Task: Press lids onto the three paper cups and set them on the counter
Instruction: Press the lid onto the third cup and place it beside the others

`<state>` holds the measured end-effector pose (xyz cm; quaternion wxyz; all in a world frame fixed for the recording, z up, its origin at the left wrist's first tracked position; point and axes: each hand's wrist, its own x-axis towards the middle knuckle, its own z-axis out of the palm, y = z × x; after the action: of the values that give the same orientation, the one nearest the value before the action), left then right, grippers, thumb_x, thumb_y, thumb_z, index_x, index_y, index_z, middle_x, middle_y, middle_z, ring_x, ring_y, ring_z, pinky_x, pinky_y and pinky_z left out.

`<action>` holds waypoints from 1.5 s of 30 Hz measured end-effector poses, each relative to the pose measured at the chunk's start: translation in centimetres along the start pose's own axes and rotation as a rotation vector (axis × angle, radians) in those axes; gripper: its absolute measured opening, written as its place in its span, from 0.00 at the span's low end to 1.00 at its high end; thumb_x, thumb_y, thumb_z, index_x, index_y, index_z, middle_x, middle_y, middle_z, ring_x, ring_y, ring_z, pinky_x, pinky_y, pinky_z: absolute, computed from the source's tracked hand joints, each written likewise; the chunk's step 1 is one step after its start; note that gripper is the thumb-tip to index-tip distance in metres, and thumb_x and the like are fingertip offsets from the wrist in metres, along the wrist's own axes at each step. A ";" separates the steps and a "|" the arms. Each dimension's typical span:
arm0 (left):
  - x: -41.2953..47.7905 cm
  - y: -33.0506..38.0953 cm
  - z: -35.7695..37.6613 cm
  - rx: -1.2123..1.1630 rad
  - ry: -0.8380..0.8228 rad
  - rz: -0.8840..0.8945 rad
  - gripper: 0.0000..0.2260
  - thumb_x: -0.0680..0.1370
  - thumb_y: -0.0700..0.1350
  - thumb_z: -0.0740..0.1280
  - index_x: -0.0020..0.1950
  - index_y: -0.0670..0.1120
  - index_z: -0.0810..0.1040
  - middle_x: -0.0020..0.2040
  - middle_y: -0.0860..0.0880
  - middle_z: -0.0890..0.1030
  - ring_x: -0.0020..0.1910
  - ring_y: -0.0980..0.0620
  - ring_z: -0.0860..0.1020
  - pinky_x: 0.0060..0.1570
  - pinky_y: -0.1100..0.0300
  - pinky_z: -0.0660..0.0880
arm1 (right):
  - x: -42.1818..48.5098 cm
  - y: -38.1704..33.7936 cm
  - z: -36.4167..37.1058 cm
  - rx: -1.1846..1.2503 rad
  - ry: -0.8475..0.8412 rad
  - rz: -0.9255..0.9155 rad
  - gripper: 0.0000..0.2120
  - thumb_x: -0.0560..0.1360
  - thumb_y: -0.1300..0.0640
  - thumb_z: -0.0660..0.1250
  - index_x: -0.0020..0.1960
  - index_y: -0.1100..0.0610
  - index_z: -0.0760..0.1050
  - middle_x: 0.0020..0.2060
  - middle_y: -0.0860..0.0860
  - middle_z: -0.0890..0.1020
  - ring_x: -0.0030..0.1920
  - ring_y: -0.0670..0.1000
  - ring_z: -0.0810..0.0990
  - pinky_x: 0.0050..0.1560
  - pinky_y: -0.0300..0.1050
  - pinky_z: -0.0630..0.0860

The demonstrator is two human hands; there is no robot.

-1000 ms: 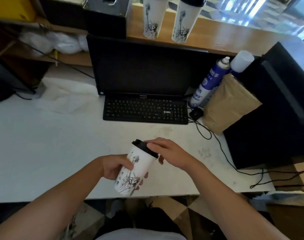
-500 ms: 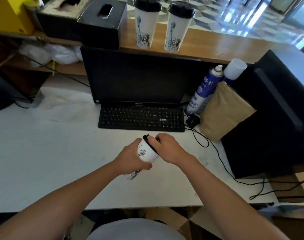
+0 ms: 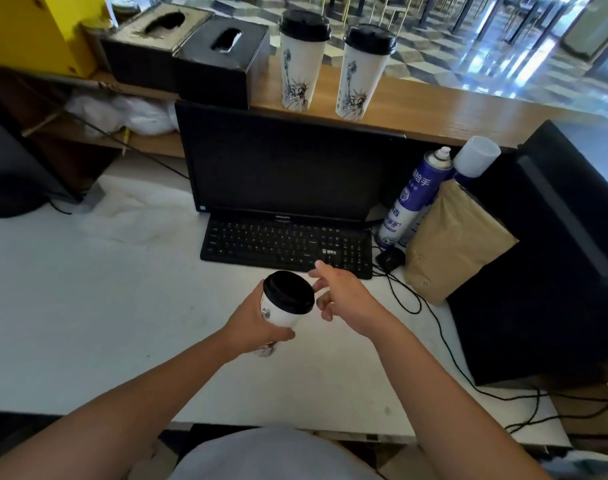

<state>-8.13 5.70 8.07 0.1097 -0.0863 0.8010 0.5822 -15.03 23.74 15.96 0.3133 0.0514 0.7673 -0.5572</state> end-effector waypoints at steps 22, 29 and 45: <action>-2.1 -0.8 1.0 -0.548 -0.190 -0.159 0.28 0.72 0.39 0.65 0.68 0.62 0.74 0.66 0.56 0.78 0.67 0.51 0.74 0.60 0.49 0.75 | -0.4 6.7 0.8 0.497 -0.020 0.047 0.13 0.84 0.59 0.61 0.64 0.63 0.79 0.61 0.60 0.82 0.48 0.57 0.81 0.52 0.50 0.82; -2.1 -1.0 2.7 -0.643 -0.061 -0.306 0.13 0.82 0.56 0.61 0.65 0.62 0.78 0.69 0.54 0.75 0.69 0.49 0.72 0.64 0.44 0.76 | -0.1 9.1 1.7 0.489 0.063 0.063 0.13 0.84 0.57 0.61 0.62 0.59 0.81 0.59 0.54 0.84 0.55 0.55 0.84 0.49 0.43 0.81; -2.0 -1.9 4.7 -0.483 0.055 -0.300 0.15 0.82 0.60 0.56 0.64 0.57 0.75 0.64 0.54 0.77 0.61 0.52 0.76 0.52 0.48 0.82 | 1.2 11.6 2.6 0.224 0.208 0.016 0.17 0.85 0.51 0.55 0.59 0.56 0.81 0.54 0.53 0.84 0.57 0.53 0.82 0.52 0.45 0.82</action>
<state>-5.38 9.56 5.49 0.1491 -0.2433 0.6200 0.7309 -9.96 25.47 5.27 0.2288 0.1494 0.7281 -0.6286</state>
